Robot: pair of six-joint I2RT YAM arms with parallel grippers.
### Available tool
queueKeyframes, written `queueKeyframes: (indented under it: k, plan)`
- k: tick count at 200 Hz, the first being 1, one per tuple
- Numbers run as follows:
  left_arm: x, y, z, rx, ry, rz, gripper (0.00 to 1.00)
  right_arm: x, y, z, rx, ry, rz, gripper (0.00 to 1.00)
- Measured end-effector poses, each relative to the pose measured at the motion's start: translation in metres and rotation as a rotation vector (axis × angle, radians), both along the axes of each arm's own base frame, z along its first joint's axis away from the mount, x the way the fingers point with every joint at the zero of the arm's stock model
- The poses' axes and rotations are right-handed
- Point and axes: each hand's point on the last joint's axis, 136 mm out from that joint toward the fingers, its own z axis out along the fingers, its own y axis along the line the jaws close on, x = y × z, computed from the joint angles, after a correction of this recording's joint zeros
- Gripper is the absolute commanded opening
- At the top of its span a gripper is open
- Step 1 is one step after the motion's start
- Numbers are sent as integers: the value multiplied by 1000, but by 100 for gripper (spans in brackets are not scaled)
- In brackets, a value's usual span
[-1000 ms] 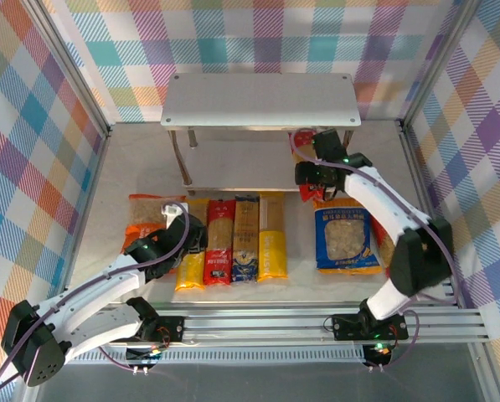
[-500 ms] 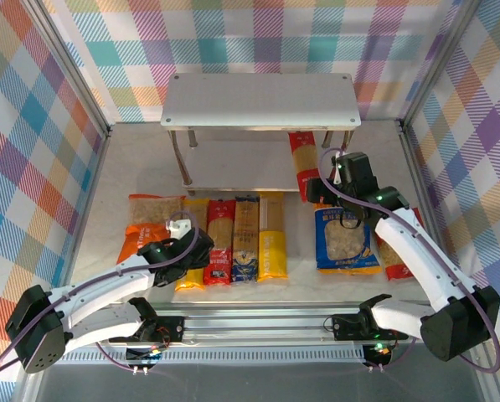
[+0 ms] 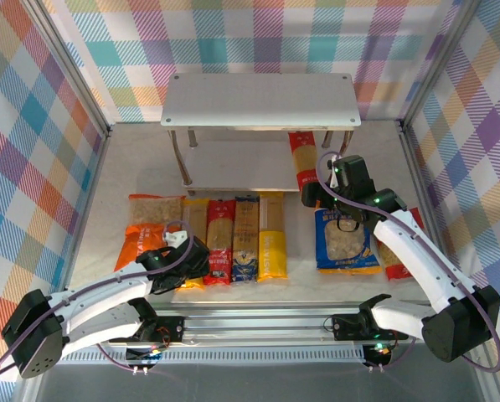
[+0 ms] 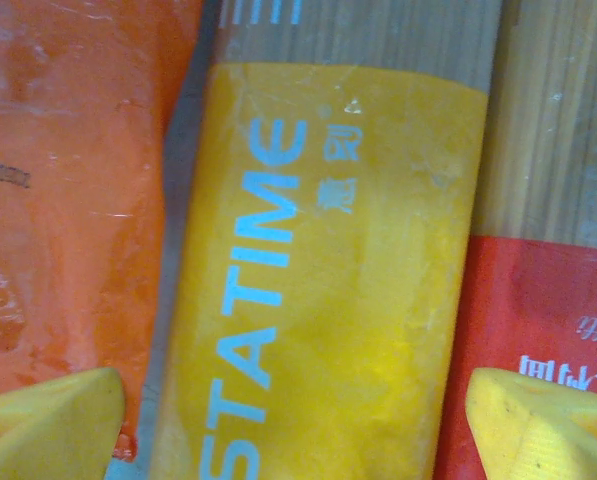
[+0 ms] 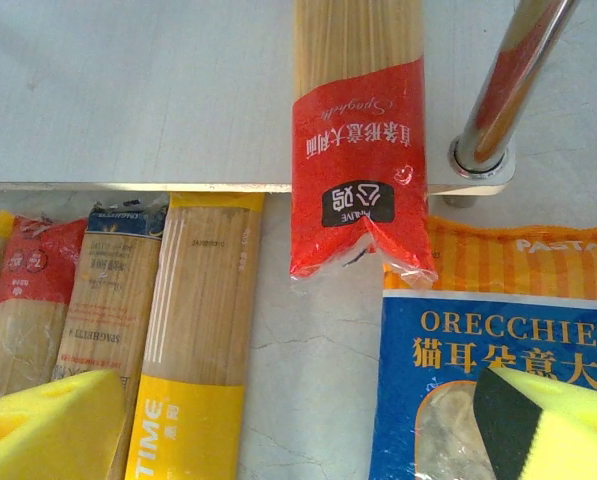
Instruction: Place and organize the pasta boxes and bags onto the shelf
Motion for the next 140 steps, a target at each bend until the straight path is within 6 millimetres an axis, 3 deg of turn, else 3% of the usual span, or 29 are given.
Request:
queueKeyframes:
  k: [47, 140]
  plan:
    - [-1, -9, -4, -34, 24, -16, 87, 0, 0, -2, -1, 2, -1, 91]
    - [-9, -2, -21, -10, 68, 9, 95, -1, 0, -2, 0, 0, 0, 91]
